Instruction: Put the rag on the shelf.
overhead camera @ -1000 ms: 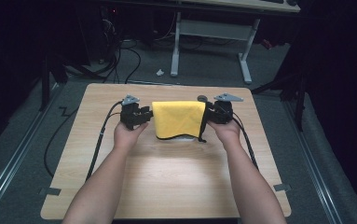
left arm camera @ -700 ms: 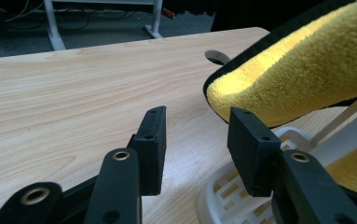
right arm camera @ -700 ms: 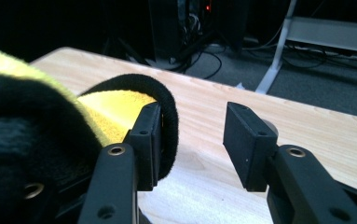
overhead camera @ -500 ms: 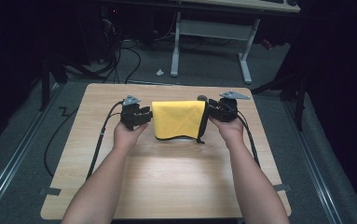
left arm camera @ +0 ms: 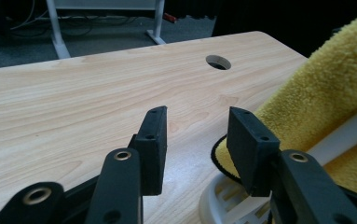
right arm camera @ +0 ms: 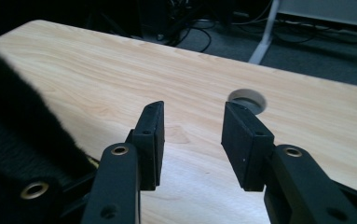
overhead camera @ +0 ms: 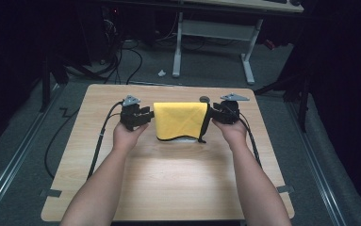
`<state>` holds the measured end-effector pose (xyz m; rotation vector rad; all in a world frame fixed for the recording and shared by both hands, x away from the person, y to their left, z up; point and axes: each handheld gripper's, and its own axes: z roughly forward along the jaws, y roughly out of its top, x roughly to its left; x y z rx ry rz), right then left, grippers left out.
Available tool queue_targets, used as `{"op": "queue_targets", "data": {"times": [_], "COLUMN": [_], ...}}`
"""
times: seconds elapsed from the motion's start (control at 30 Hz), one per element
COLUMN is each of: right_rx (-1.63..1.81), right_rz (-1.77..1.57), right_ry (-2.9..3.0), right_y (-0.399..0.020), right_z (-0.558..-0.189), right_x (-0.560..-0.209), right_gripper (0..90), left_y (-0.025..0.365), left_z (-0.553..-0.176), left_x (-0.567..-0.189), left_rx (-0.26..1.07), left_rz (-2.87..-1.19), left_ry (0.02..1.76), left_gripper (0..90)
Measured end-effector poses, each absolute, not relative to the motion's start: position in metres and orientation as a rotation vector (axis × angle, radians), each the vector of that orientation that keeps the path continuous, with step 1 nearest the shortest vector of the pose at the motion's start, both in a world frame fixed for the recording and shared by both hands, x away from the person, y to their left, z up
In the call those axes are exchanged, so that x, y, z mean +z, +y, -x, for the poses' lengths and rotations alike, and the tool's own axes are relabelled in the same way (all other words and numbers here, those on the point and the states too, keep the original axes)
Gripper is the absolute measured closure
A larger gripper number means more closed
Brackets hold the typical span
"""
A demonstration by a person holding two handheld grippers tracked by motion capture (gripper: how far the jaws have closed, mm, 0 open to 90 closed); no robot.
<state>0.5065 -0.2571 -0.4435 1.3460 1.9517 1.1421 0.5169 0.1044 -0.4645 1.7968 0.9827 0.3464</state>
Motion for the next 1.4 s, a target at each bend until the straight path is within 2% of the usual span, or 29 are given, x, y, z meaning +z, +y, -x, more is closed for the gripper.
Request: {"op": "queue_targets", "data": {"times": [0.6, 0.67, 0.8, 0.93, 1.1, 1.4], "right_rx": [1.112, 1.101, 1.112, 1.142, 1.150, 1.079], "right_rz": [-1.357, -1.360, -1.350, -1.374, -1.313, -1.187], "right_ry": [1.886, 1.886, 1.862, 1.853, 1.833, 1.911], "right_y": [-0.276, -0.277, -0.279, -0.286, -0.289, -0.277], "right_z": [-0.501, -0.500, -0.492, -0.478, -0.447, -0.386], "right_x": [-0.437, -0.438, -0.442, -0.441, -0.435, -0.427], "right_gripper": [60.7, 59.6, 58.0, 56.0, 51.4, 43.6], "left_y": [0.133, 0.137, 0.146, 0.152, 0.159, 0.164], "left_z": [-0.517, -0.516, -0.511, -0.497, -0.474, -0.401], "left_x": [-0.453, -0.454, -0.459, -0.459, -0.462, -0.465], "left_rx": [0.429, 0.479, 0.492, 0.531, 0.491, 0.486], "left_rz": [-1.796, -1.807, -1.794, -1.792, -1.757, -1.792], "left_ry": [1.034, 1.060, 1.081, 1.054, 1.051, 0.940], "left_gripper": [57.6, 54.7, 51.4, 47.6, 43.9, 40.6]}}
